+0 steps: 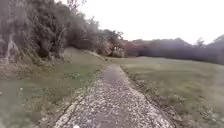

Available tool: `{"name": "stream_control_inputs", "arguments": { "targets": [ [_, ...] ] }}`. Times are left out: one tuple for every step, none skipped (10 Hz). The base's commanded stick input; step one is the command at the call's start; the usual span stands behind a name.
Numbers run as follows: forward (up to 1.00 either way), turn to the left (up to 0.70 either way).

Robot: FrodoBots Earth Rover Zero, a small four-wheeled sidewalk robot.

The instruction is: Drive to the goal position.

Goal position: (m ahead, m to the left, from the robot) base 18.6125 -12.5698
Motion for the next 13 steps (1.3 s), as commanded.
{"name": "stream_control_inputs", "arguments": {
  "targets": [
    [1.0,0.0],
    [1.0,0.0],
    [1.0,0.0],
    [1.0,0.01],
    [1.0,0.03],
    [1.0,0.1],
    [1.0,0.14],
    [1.0,0.09],
    [1.0,0.05],
    [1.0,0.03],
    [1.0,0.02],
    [1.0,0.02],
    [1.0,0.02]
  ]
}}
